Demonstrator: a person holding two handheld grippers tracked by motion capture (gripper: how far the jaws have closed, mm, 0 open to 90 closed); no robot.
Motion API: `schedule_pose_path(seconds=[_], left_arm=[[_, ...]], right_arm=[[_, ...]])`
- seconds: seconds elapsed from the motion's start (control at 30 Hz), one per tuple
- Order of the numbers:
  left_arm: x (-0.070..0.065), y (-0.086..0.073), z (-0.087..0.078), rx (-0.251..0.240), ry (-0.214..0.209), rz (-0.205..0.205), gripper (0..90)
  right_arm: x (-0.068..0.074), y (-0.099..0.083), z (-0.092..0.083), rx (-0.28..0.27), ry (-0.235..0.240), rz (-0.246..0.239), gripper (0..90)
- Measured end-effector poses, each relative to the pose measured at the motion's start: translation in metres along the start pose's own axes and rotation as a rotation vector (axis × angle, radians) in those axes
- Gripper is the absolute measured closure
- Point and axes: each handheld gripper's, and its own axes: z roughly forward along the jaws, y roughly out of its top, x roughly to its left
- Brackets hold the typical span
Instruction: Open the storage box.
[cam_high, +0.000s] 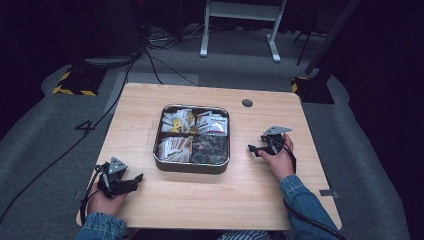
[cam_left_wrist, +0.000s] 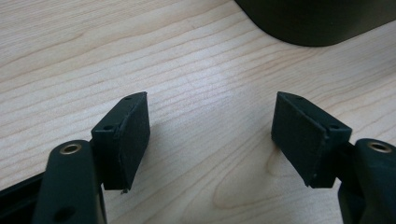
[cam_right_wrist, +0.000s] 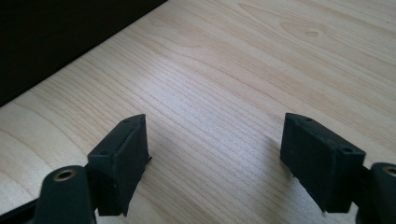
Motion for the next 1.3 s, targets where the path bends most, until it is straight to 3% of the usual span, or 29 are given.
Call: schedule_pose_path(seconds=[0.17, 0.73, 1.0, 1.17, 1.2, 1.3], left_arm=[[0.000, 0.000, 0.000, 0.000, -0.002, 0.000, 28.1], [0.000, 0.001, 0.000, 0.005, -0.005, 0.006, 26.6], [0.000, 0.001, 0.001, 0.005, -0.006, 0.005, 26.5], [0.000, 0.001, 0.001, 0.004, -0.003, 0.004, 26.4], [0.000, 0.001, 0.001, 0.005, -0.005, 0.005, 26.4], [0.000, 0.001, 0.001, 0.004, -0.002, 0.005, 26.4]], right_arm=[[-0.001, 0.001, 0.001, 0.011, -0.011, 0.012, 18.7], [0.000, 0.001, 0.001, 0.013, -0.019, 0.017, 18.6], [-0.002, 0.000, -0.001, 0.019, 0.031, -0.027, 17.6], [-0.002, 0.005, -0.010, 0.091, 0.075, -0.013, 28.9], [0.001, 0.008, -0.015, 0.073, 0.118, -0.008, 29.2], [0.005, 0.016, -0.022, 0.046, 0.122, -0.028, 28.4]])
